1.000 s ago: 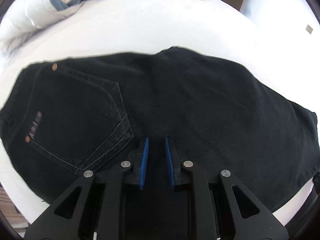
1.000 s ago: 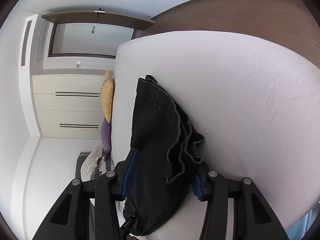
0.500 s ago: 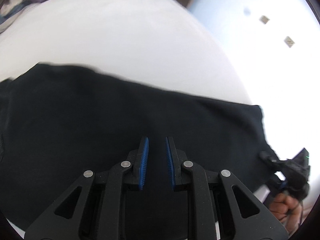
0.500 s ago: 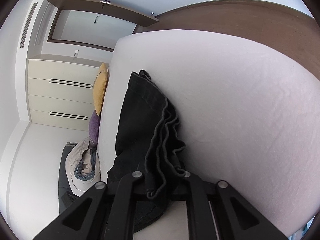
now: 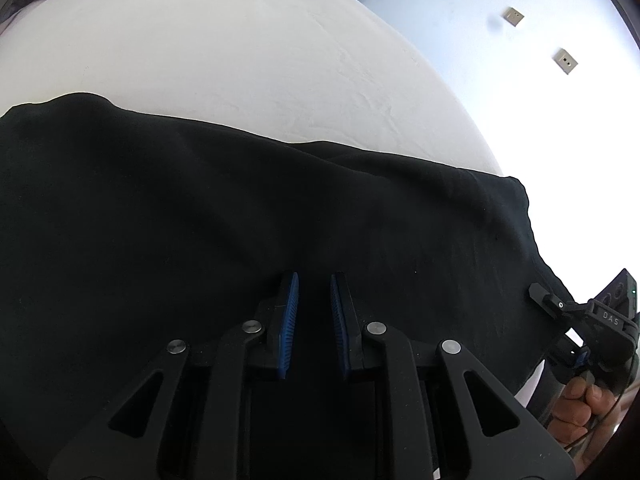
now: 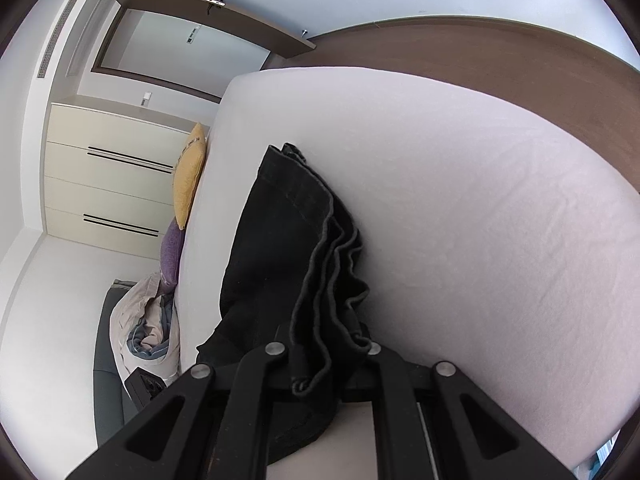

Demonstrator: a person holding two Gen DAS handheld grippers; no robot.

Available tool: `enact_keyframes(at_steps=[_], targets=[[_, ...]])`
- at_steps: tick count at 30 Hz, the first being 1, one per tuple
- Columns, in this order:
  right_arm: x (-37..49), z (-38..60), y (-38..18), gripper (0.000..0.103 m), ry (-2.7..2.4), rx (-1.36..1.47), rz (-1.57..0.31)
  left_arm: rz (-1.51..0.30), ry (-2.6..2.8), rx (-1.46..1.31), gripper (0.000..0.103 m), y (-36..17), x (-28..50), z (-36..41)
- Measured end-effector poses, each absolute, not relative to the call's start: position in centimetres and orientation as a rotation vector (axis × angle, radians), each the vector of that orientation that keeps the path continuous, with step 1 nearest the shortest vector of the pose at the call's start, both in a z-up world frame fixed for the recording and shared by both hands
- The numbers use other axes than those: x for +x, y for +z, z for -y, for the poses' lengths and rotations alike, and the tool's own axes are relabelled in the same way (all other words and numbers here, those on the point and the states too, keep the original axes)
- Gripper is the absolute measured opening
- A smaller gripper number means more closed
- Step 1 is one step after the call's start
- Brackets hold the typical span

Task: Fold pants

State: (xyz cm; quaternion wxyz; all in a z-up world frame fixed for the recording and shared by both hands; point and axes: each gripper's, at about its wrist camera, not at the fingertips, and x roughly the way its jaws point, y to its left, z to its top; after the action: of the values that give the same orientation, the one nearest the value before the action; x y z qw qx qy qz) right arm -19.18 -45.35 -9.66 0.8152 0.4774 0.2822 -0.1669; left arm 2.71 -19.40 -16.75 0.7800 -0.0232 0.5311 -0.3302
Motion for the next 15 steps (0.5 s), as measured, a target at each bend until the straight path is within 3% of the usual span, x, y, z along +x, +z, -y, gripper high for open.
enact_keyframes(at_steps=[5,10,11,13,14,15], targets=[[-16.1,42.6,-7.3,0.009,-0.370,0.865,-0.632,-1.169,-0.731,-0.122,0.016,-16.3,2.9,17.1],[-8.3,28.4,-4.3,0.009,-0.062,0.194,-0.825,-1.176,-0.672,-0.368,0.018,-14.2,4.4,12.8],[-7.7,25.9,-4.8,0.009,-0.023,0.107,-0.846,-1.169,-0.668,-0.412,0.023,-13.8,4.7,11.6],[-6.9,23.4,-6.1,0.009,0.014,0.051,-0.872,-1.166,-0.654,-0.494,0.055,-13.0,5.1,9.4],[-6.7,22.7,-6.7,0.009,0.024,0.047,-0.877,-1.166,-0.629,-0.511,0.078,-12.7,5.1,8.5],[-6.5,22.3,-7.2,0.009,0.022,0.040,-0.879,-1.165,-0.617,-0.535,0.087,-12.6,5.2,7.7]])
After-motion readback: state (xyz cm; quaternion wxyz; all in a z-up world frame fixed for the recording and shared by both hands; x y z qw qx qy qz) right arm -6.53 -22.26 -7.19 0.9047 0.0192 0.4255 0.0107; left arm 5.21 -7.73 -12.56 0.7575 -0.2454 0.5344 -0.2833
